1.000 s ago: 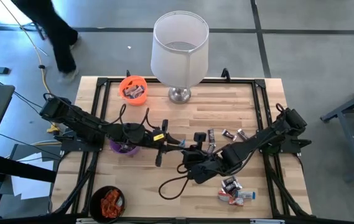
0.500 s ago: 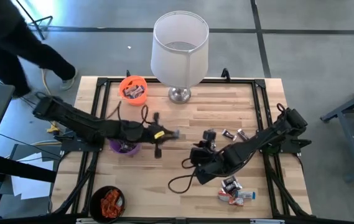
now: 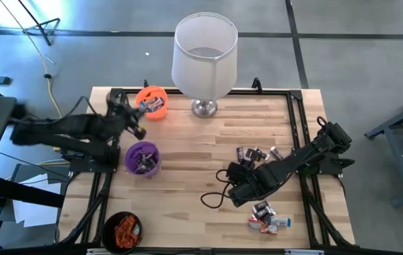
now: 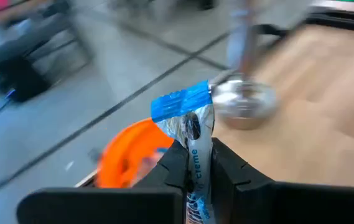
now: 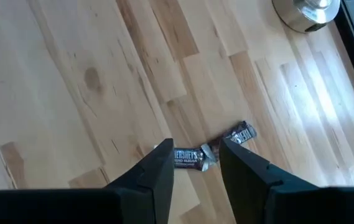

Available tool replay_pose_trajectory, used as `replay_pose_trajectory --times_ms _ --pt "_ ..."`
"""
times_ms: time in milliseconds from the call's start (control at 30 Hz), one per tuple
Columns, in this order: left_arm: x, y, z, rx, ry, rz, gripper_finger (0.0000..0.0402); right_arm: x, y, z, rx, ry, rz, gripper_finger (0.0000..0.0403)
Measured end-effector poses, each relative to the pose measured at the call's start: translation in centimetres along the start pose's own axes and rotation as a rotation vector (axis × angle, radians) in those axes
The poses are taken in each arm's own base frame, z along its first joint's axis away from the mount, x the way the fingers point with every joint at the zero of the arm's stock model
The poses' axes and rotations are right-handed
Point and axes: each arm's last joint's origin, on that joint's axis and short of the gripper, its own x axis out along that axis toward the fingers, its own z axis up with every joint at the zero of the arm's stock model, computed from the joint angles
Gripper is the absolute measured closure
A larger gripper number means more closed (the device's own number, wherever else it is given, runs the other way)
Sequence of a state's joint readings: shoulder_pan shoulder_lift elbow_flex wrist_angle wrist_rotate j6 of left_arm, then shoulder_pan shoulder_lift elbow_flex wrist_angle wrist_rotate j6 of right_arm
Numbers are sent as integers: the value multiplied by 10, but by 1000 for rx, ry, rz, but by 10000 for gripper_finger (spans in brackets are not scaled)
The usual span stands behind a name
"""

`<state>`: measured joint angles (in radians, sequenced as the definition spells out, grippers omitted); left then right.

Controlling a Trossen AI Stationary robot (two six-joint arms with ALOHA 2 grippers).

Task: Sort candy
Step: Put the white chocolate into the orange bucket, then put the brown chocolate into the purple bucket

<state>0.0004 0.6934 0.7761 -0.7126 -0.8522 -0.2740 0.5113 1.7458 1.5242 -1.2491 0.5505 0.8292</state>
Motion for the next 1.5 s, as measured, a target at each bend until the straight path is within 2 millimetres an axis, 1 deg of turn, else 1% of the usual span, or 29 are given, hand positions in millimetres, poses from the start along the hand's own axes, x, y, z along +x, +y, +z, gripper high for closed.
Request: replay_pose_trajectory --times_ms 67,133,233,333,533,700,833,1000,1133,1233,1367,1500 --pt "5 13 1 -62 7 77 383 1 -1 1 -19 5 2 279" --pt "12 21 5 -70 13 99 383 2 -2 2 -16 9 2 279" --pt "27 31 10 -76 42 66 382 2 -3 3 -10 11 0 279" --pt "48 40 11 -122 98 30 380 2 -3 3 -10 10 0 279" --pt "90 59 -1 -168 278 -19 379 2 -3 3 -6 11 0 279" --pt "113 70 -5 -190 312 -77 378 2 -3 3 -9 11 0 279" --pt "123 76 -7 -217 348 -182 374 2 -3 3 -12 11 0 279" --pt "135 87 -4 -222 383 -145 348 2 -2 2 -13 32 21 279" --pt "143 93 0 -180 389 -141 324 2 -2 1 -8 47 34 279" --pt "148 94 0 -180 417 -140 308 2 -1 1 -6 66 51 279" --pt "150 94 0 -157 464 -154 295 2 -1 0 -7 92 74 279" --pt "144 94 2 -134 518 -171 292 2 -2 -2 -17 127 77 279"
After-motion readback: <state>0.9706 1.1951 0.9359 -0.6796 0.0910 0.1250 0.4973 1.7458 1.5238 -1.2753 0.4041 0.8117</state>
